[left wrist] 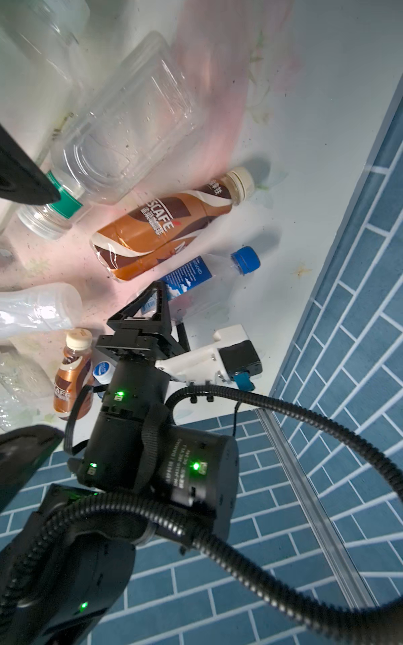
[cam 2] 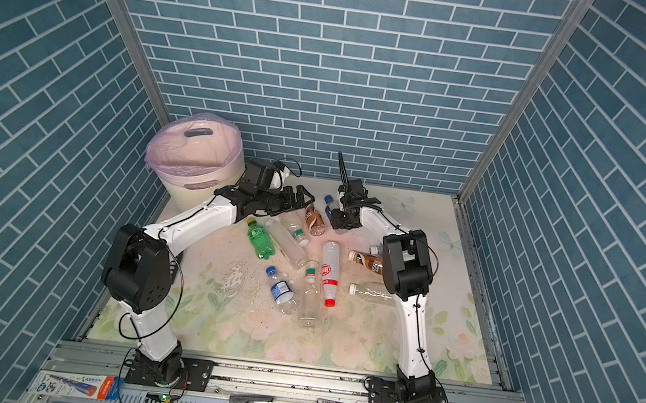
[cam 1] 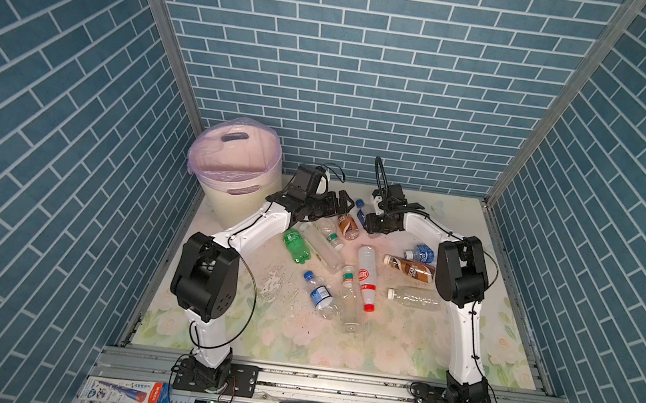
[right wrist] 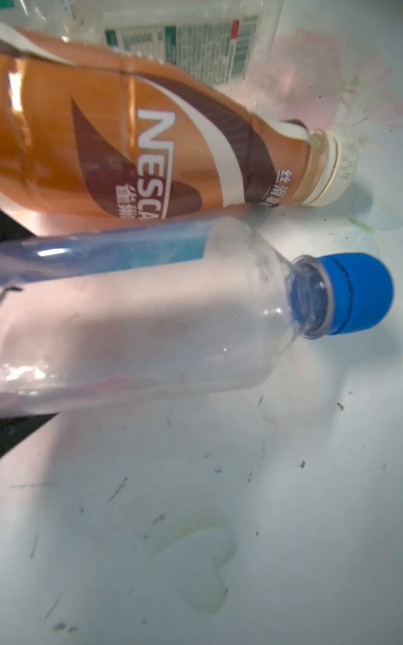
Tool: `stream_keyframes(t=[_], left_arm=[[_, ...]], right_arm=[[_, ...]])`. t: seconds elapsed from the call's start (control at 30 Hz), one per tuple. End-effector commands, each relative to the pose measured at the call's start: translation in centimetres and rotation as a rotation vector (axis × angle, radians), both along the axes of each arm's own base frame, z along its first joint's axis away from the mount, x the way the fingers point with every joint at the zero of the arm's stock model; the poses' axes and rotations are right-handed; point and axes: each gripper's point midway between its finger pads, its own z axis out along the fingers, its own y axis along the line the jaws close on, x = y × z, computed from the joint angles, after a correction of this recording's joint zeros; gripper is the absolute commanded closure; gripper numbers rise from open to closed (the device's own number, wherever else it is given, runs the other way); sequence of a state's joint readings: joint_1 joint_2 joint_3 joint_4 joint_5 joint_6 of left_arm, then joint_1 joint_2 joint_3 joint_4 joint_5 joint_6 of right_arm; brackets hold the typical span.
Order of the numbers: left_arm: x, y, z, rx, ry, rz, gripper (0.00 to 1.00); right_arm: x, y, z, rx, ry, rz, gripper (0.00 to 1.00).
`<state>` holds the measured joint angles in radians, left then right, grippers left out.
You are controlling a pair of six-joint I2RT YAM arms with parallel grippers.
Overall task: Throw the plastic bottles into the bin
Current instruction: 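Lift the blue-capped clear bottle upward with the right gripper, then grasp the bottle's blue cap with left gripper while right gripper holds it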
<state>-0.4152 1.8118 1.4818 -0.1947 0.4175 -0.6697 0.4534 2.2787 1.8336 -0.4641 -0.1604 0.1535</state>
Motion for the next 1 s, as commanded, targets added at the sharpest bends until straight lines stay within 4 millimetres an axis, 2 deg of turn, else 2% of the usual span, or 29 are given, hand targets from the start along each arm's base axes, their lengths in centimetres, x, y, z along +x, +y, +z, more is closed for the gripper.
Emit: stream_keyframes(t=[0.0, 0.23, 0.43, 0.57, 0.7, 0.97], left_arm=[[1.5, -0.6, 2.4, -0.077, -0.034, 0.025, 0.01], [2.7, -1.6, 4.9, -0.153, -0.057, 0.031, 0.01], [4.7, -3.0, 6.8, -0.245, -0.076, 0.022, 0.01], [5.8, -4.0, 8.4, -0.309, -0.11, 0.001, 0.01], [6.3, -5.0, 9.0, -0.334, -0.118, -0.014, 0.01], [4.9, -6.4, 7.7, -0.329, -0.108, -0.049, 0.01]], right_arm=[[-0.5, -0.1, 5.6, 0.048, -0.083, -0.009, 0.5], [-2.0, -0.3, 11.1, 0.131, -0.142, -0.024, 0.52], [-3.9, -0.1, 15.7, 0.241, -0.187, -0.019, 0.53], [-5.3, 0.5, 17.9, 0.31, -0.201, 0.01, 0.53], [-6.3, 1.0, 18.9, 0.339, -0.203, 0.04, 0.53], [-6.7, 2.1, 20.2, 0.387, -0.199, 0.068, 0.54]])
